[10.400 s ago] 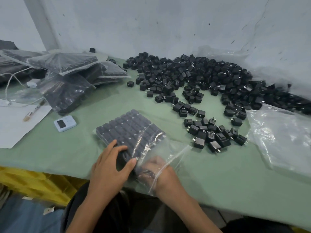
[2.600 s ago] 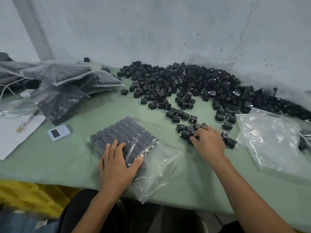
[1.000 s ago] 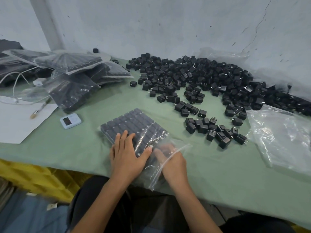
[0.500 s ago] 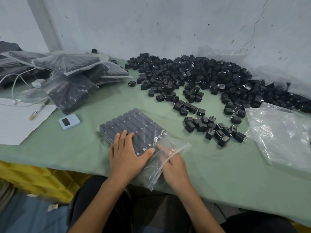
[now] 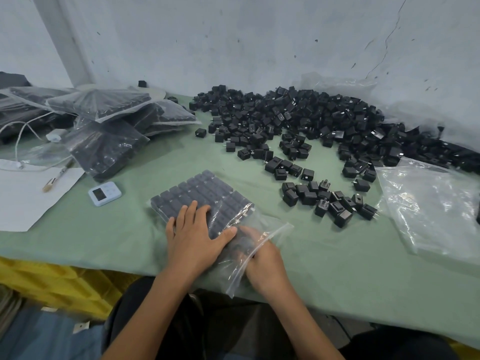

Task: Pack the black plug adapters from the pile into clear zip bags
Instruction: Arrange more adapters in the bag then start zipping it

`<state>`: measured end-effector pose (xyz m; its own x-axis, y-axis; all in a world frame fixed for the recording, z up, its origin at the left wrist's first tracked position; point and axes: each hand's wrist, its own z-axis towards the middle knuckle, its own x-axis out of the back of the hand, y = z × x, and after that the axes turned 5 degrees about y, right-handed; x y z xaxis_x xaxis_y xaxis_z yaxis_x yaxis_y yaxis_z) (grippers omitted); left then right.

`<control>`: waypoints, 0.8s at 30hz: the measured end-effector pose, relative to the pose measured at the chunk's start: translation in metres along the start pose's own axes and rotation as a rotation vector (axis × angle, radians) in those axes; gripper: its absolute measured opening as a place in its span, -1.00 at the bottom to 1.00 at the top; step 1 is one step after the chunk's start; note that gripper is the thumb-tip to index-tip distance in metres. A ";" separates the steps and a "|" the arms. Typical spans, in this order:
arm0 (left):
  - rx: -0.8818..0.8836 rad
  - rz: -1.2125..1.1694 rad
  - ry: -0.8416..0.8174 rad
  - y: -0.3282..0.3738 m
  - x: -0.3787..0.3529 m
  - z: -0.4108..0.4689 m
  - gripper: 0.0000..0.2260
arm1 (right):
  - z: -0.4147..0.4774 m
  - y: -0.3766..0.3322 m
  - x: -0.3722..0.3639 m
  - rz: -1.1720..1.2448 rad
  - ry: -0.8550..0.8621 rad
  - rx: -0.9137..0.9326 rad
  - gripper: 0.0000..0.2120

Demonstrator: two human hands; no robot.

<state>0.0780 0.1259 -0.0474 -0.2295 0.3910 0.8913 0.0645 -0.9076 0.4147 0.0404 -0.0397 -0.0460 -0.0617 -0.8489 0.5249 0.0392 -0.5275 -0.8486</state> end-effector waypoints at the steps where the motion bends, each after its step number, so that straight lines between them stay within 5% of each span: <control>1: -0.004 0.004 0.001 0.001 0.000 0.001 -0.16 | 0.000 0.000 0.000 -0.005 0.003 0.008 -0.54; 16: 0.032 0.024 0.057 0.013 -0.002 -0.003 -0.20 | -0.005 -0.006 -0.001 0.011 0.048 0.009 -0.51; 21: 0.044 0.000 0.076 0.011 -0.001 -0.003 -0.22 | -0.018 -0.006 0.023 0.143 -0.085 0.000 -0.47; 24: 0.043 -0.002 0.090 0.011 -0.002 -0.005 -0.21 | -0.023 0.013 0.062 0.090 0.184 -0.072 -0.56</control>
<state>0.0747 0.1141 -0.0453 -0.3159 0.3756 0.8713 0.1056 -0.8987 0.4257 0.0145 -0.0979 -0.0257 -0.2425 -0.8688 0.4318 -0.0186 -0.4409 -0.8974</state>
